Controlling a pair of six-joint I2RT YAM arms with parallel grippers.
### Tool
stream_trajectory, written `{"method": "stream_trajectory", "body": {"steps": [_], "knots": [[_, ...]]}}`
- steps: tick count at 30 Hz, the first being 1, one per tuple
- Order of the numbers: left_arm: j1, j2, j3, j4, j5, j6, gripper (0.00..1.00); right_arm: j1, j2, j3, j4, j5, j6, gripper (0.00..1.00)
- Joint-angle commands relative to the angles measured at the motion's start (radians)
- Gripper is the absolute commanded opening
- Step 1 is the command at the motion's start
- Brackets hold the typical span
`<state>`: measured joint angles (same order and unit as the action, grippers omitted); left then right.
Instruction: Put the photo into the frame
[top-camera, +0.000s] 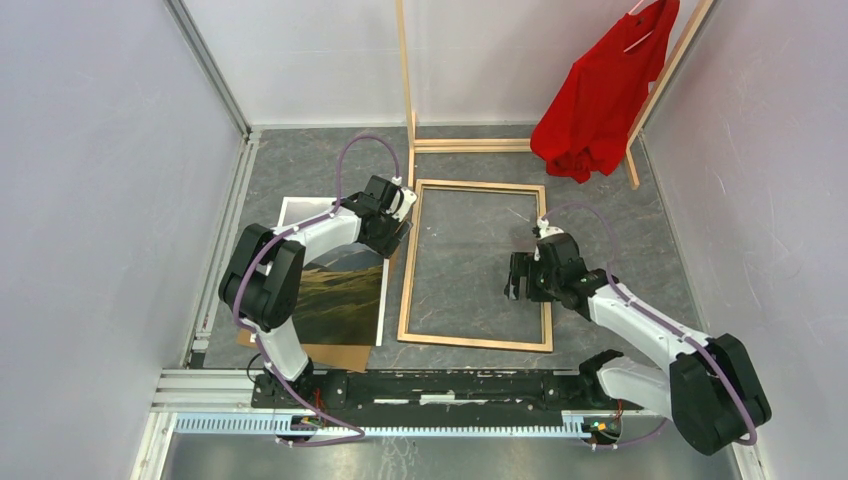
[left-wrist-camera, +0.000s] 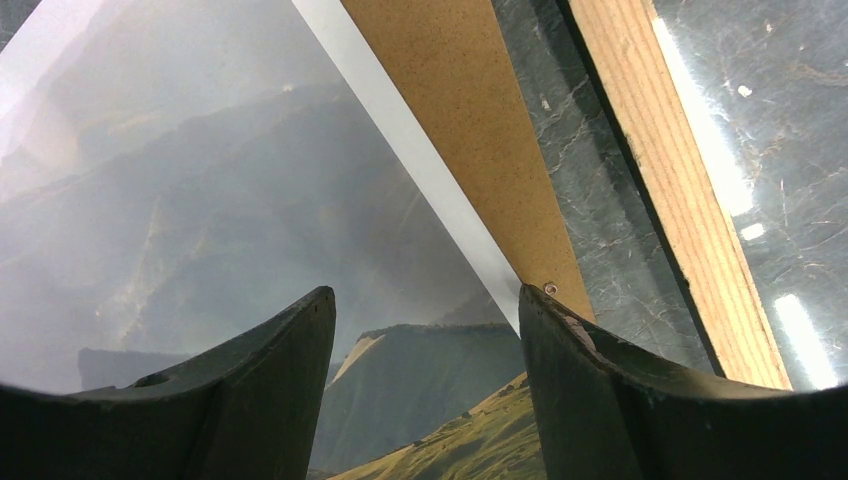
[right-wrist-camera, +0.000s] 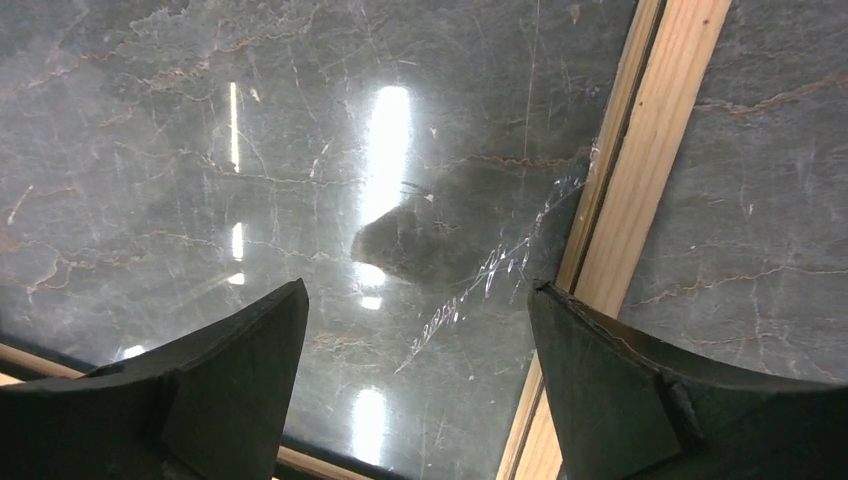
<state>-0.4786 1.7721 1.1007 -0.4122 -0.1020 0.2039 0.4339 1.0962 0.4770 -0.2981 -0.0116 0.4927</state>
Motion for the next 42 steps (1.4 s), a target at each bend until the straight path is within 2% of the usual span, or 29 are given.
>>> {"method": "stream_trajectory", "body": {"steps": [1, 4, 8, 11, 15, 20, 24, 29, 33, 42], "knots": [[-0.009, 0.015, 0.016, 0.007, 0.024, 0.029, 0.74, 0.010, 0.017, 0.119, -0.029, 0.050, -0.016, 0.88], [-0.009, 0.009, 0.018, -0.001, 0.028, 0.032, 0.74, 0.009, 0.047, 0.199, -0.055, 0.083, -0.035, 0.88], [-0.004, -0.004, 0.040, -0.027, 0.034, 0.034, 0.75, 0.010, 0.096, 0.227, -0.043, 0.116, -0.044, 0.89], [0.033, -0.023, 0.079, -0.063, 0.042, 0.047, 0.80, 0.031, 0.096, 0.234, 0.014, 0.101, -0.025, 0.89], [0.214, -0.038, 0.172, -0.148, 0.097, 0.076, 0.85, 0.147, 0.166, 0.350, 0.058, 0.098, 0.014, 0.90], [0.427, -0.080, 0.206, -0.213, 0.092, 0.147, 0.89, 0.375, 0.388, 0.579, 0.110, 0.109, 0.061, 0.90], [0.581, -0.107, 0.176, -0.222, 0.045, 0.185, 0.89, 0.518, 0.641, 0.823, 0.084, 0.106, 0.080, 0.89], [0.739, -0.118, 0.089, -0.158, -0.023, 0.232, 0.86, 0.581, 0.850, 0.996, 0.073, 0.051, 0.169, 0.88], [0.831, -0.135, 0.014, -0.081, -0.058, 0.279, 0.84, 0.606, 0.859, 0.941, 0.094, 0.001, 0.242, 0.87], [0.872, -0.191, -0.166, 0.061, -0.088, 0.369, 0.83, 0.673, 0.742, 0.675, 0.229, -0.133, 0.384, 0.85]]}}
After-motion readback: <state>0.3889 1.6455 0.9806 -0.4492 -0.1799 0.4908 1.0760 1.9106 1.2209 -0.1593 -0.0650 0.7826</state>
